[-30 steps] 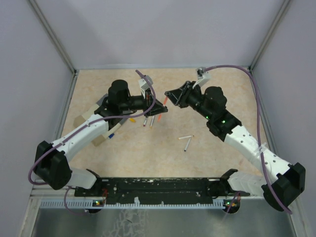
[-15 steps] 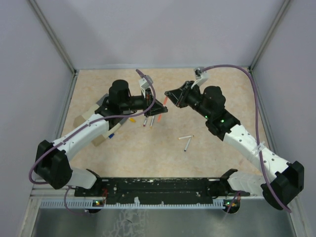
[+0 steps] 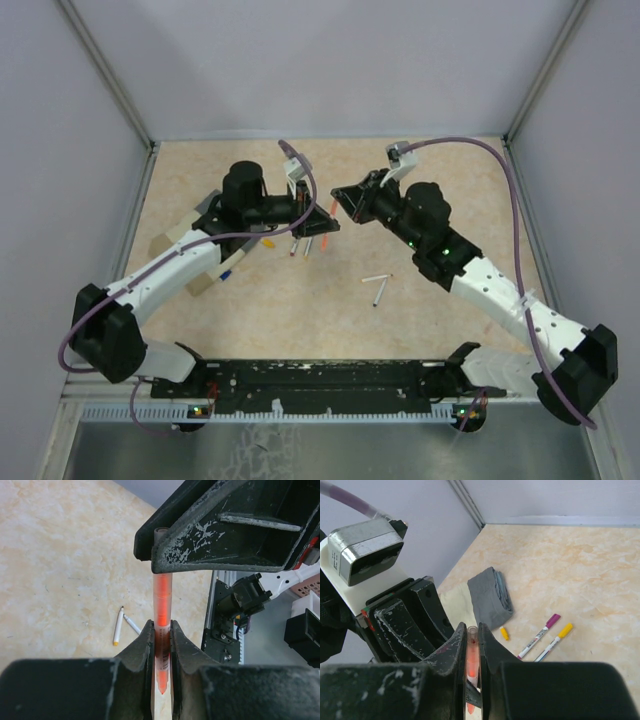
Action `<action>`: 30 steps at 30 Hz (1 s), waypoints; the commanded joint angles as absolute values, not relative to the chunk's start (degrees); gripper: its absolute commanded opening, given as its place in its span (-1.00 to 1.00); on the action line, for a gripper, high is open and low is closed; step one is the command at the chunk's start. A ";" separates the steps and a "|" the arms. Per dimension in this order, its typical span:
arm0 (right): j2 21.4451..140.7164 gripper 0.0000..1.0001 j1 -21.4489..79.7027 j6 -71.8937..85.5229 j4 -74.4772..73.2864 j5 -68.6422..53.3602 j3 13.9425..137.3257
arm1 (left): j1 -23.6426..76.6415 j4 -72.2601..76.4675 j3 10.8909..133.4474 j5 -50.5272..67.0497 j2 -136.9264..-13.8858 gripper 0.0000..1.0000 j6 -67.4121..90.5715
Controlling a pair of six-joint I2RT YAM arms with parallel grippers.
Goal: Insert the pens into the pen caps
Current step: Press the pen cap onto the pen.
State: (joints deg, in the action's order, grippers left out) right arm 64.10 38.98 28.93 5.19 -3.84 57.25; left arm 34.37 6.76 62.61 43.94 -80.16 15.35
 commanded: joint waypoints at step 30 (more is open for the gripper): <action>58.95 -0.55 44.99 22.85 -2.84 5.41 63.53 | 34.86 10.79 69.47 44.38 -82.35 -1.00 12.03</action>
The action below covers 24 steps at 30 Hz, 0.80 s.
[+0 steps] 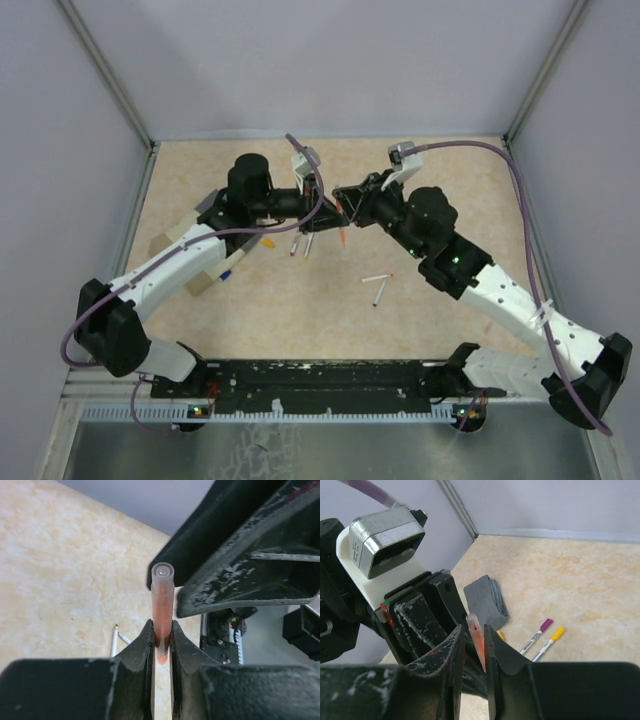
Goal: Insert the pens into the pen caps
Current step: Press the pen cap onto the pen.
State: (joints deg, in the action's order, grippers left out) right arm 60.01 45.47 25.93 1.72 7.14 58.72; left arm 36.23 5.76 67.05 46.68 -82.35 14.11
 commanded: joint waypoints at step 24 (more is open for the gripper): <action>51.03 -0.21 44.41 22.63 -25.26 31.84 61.11 | 34.48 6.28 67.19 40.40 -83.57 -1.00 7.68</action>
